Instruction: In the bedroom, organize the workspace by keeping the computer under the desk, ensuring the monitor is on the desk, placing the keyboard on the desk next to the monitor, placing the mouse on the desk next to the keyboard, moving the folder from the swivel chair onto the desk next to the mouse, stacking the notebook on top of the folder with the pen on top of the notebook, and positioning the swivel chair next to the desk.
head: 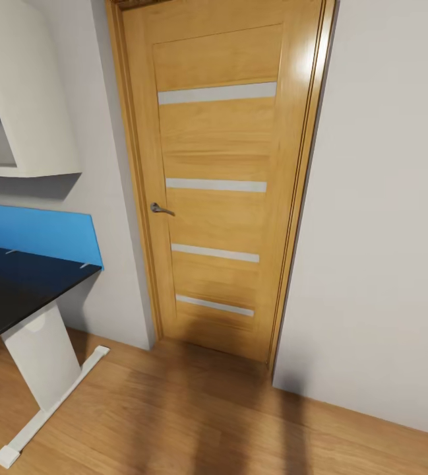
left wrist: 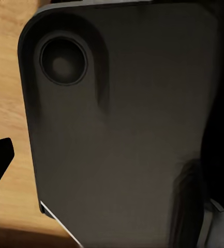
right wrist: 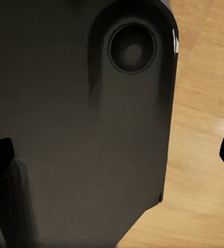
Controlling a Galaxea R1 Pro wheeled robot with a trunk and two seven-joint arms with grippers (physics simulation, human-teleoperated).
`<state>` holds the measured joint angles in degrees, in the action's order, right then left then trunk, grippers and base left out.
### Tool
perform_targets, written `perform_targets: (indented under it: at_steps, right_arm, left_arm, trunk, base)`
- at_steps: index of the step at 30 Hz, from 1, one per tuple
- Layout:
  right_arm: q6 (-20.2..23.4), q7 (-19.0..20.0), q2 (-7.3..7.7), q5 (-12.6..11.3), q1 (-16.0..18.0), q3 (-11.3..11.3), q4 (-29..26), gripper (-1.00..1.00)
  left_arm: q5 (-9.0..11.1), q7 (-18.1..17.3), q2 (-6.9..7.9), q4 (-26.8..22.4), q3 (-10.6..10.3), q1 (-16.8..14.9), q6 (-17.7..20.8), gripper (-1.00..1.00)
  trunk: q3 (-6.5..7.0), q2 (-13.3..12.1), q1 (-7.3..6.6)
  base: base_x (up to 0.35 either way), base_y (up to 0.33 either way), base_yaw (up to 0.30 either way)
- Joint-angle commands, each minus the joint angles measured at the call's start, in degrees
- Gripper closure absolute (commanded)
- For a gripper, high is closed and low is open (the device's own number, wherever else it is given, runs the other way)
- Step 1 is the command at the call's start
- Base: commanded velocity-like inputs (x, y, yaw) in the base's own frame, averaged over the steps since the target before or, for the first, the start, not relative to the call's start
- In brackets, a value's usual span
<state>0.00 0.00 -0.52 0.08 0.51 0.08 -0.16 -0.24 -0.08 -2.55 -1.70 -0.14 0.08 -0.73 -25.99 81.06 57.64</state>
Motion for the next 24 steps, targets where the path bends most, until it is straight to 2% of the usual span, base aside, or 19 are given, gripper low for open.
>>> perform_targets:
  at_steps: [1, 10, 24]
  right_arm:
    - [0.00, 0.00, 0.00, 0.01, 0.02, 0.00, -0.02, -1.00]
    - [0.00, -0.03, 0.00, -0.06, 0.02, 0.00, -0.02, -1.00]
    - [0.00, 0.08, 0.00, -0.08, 0.02, 0.09, -0.02, -1.00]
  left_arm:
    - [-0.03, -0.01, 0.00, -0.06, -0.02, 0.01, -0.27, -1.00]
    - [-0.08, -0.01, 0.00, -0.06, -0.04, 0.01, -3.08, -1.00]
    - [-0.11, -0.01, 0.00, -0.06, -0.04, 0.01, -3.49, -1.00]
  trunk:
    - [0.14, -0.39, -0.23]
    - [1.75, -4.00, -2.21]
    - [4.27, -9.61, -5.28]
  base:
    - [0.000, 0.000, 0.000]
    - [0.000, 0.000, 0.000]
    - [0.000, 0.000, 0.000]
